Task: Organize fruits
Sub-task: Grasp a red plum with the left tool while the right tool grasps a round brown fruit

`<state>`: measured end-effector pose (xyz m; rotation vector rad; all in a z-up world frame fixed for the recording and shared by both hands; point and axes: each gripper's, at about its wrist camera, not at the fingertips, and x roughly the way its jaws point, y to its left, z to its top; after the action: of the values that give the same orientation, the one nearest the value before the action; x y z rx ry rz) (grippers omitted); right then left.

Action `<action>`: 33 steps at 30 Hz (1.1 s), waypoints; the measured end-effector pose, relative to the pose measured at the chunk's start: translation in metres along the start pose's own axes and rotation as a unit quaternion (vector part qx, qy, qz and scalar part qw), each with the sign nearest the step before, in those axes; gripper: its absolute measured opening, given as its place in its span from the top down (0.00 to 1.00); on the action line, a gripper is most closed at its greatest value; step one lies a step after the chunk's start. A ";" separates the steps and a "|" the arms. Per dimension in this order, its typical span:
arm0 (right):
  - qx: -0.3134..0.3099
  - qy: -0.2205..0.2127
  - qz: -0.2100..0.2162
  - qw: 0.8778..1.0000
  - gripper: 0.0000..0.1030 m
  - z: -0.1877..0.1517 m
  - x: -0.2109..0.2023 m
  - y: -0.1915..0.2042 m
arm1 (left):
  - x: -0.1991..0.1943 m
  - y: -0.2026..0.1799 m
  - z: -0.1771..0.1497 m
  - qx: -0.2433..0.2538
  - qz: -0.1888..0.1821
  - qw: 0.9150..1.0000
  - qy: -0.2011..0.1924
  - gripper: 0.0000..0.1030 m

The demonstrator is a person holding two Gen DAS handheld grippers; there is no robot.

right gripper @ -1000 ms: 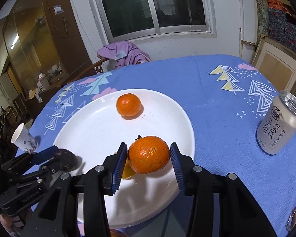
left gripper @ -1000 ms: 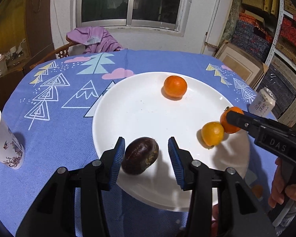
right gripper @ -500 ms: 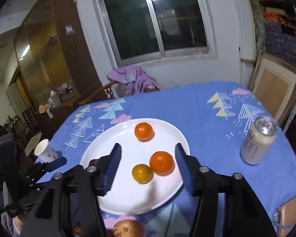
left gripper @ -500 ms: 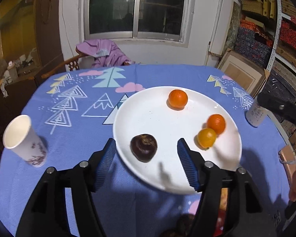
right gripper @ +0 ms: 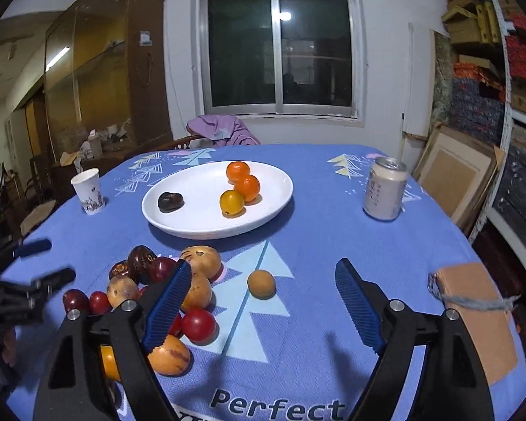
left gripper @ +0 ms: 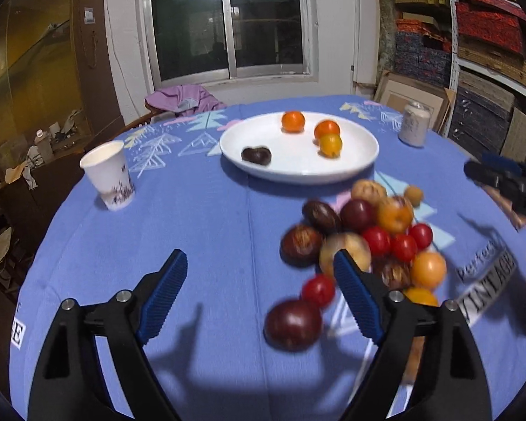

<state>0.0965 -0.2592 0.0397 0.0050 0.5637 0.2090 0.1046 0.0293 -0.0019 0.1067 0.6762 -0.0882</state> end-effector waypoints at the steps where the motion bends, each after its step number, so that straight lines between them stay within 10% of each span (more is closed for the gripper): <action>1: 0.008 -0.001 0.004 1.000 0.15 0.000 -0.001 -0.003 | 0.000 0.000 -0.006 -0.001 -0.004 1.000 0.008 0.19; 11: 0.022 0.041 -0.001 0.999 0.15 -0.007 0.018 -0.007 | 0.023 -0.007 -0.016 0.013 -0.017 0.998 0.061 0.20; 25: 0.066 0.097 0.001 0.993 0.15 -0.015 0.045 -0.021 | 0.029 -0.009 -0.013 0.008 -0.055 0.996 0.071 0.62; 33: 0.073 0.103 -0.009 0.992 0.21 -0.011 0.060 -0.026 | 0.028 -0.011 -0.011 0.010 -0.051 0.996 0.069 0.63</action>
<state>0.1446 -0.2736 -0.0032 0.1220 0.7834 0.1516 0.1180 0.0184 -0.0287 0.0975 0.8185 -0.1877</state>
